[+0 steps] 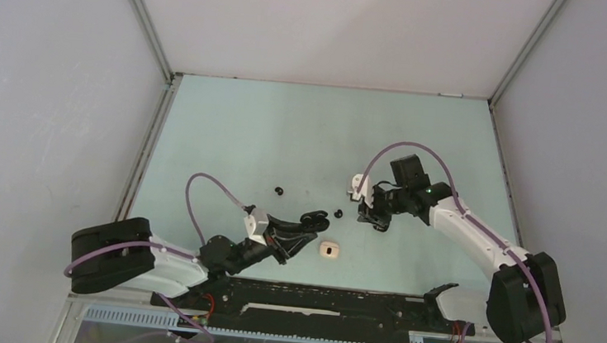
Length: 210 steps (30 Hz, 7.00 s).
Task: Insert the wireless bluetooth earbuds into the charging case
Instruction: Pick up the earbud from the center of the board, then place the earbud in the charging case, then adjust the earbud at the center of the board.
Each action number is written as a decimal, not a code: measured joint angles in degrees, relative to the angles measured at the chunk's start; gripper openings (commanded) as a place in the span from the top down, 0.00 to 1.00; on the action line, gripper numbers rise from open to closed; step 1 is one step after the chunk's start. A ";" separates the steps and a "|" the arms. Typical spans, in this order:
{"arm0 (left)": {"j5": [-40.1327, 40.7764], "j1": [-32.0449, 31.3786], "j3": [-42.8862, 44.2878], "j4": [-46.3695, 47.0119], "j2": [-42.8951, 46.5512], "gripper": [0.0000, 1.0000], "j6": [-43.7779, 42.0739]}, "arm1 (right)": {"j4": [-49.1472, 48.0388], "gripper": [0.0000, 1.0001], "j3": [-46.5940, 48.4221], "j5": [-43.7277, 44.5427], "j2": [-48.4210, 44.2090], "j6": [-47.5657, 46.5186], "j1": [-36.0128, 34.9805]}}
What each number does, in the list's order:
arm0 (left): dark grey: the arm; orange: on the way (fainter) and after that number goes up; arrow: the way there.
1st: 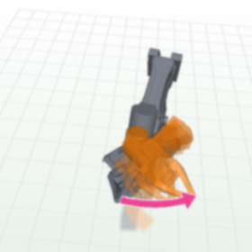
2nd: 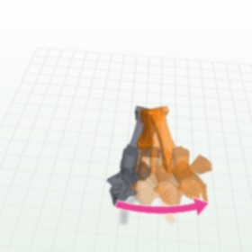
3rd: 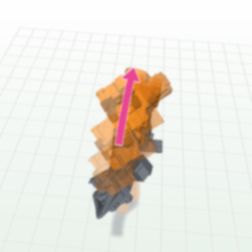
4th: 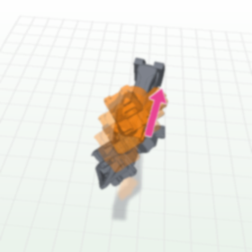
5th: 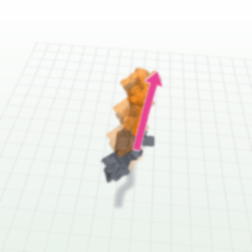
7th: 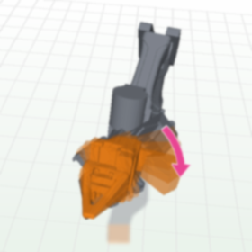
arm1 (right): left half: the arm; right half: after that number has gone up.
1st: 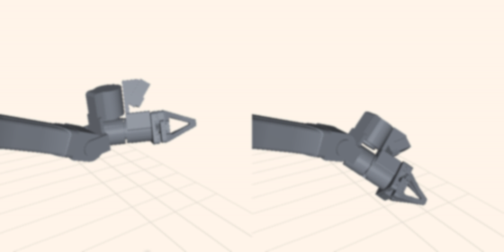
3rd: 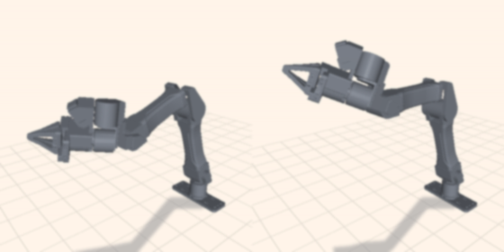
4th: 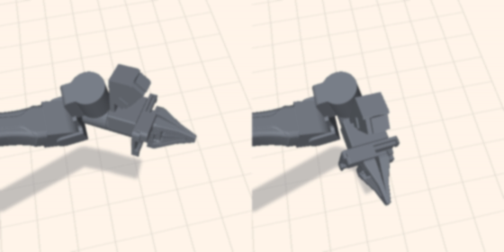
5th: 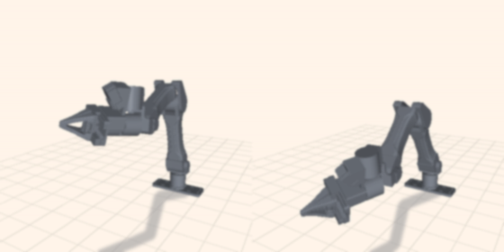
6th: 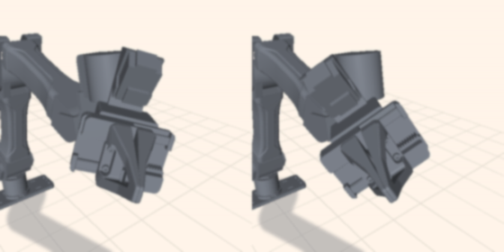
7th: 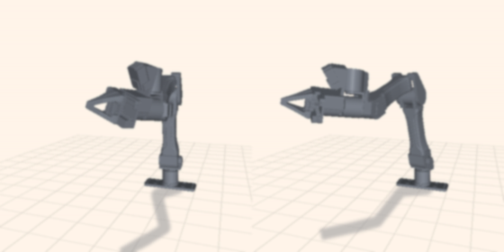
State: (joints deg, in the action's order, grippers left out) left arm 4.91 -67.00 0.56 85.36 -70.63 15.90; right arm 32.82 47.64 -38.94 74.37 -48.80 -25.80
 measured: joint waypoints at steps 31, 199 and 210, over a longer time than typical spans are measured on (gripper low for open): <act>10.05 1.66 0.00 0.15 2.12 1.00 -0.48 | -21.24 0.75 -4.79 13.31 16.65 -27.91 -11.82; 34.86 21.05 0.13 -62.82 46.69 1.00 0.63 | 3.61 0.56 69.96 21.18 65.18 41.55 -19.98; 34.62 21.09 0.13 -62.79 46.69 1.00 0.63 | 1.44 0.56 57.75 25.77 57.77 37.83 -22.14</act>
State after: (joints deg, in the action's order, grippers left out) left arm 39.53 -45.91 0.69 22.57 -23.94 16.53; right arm 34.26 105.38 -13.17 132.14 -10.96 -47.94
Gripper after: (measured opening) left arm 0.252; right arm 0.438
